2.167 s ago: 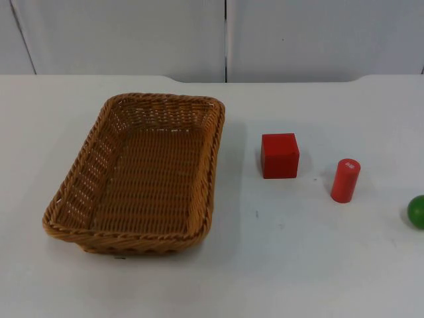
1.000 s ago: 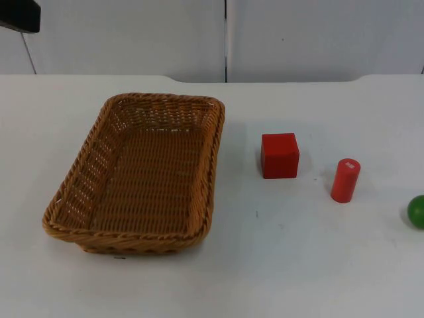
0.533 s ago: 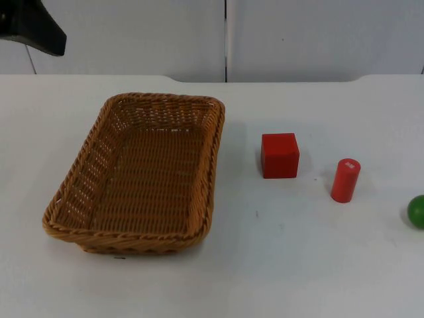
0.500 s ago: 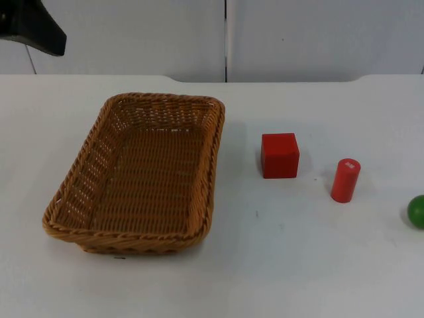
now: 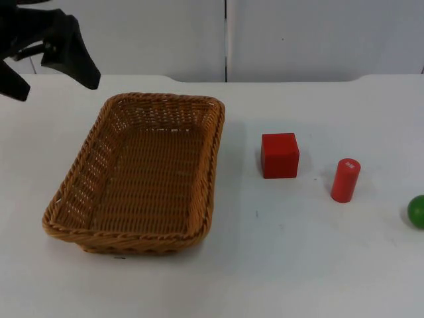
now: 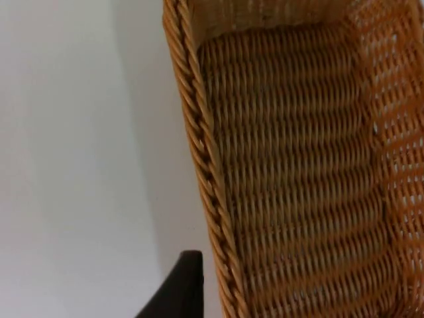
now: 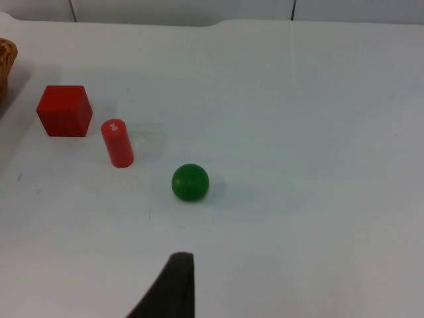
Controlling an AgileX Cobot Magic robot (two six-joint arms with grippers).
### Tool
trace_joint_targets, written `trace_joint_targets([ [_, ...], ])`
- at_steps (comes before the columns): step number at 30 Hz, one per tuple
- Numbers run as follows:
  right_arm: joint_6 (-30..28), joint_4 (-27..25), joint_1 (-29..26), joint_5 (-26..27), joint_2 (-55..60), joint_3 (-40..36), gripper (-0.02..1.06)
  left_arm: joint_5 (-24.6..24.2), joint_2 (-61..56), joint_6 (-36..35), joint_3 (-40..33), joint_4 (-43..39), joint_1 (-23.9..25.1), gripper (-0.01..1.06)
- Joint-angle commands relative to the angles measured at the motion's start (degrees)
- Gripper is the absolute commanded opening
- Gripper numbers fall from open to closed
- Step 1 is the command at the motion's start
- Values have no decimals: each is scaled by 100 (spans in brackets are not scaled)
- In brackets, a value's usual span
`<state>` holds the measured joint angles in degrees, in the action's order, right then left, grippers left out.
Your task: Pick up the basket with the left hand and place the object to the left of the red cylinder into the basket with the right hand.
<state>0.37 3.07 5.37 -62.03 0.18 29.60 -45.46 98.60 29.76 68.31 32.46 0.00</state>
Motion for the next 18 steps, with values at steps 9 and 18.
trace_joint_targets([
  [9,24,-26,-69,18,-18,-7,105,-465,965,-235,920,-248,5,105],
  [18,24,-26,-69,18,-18,-7,105,-465,1371,-878,1043,-1077,5,105],
])
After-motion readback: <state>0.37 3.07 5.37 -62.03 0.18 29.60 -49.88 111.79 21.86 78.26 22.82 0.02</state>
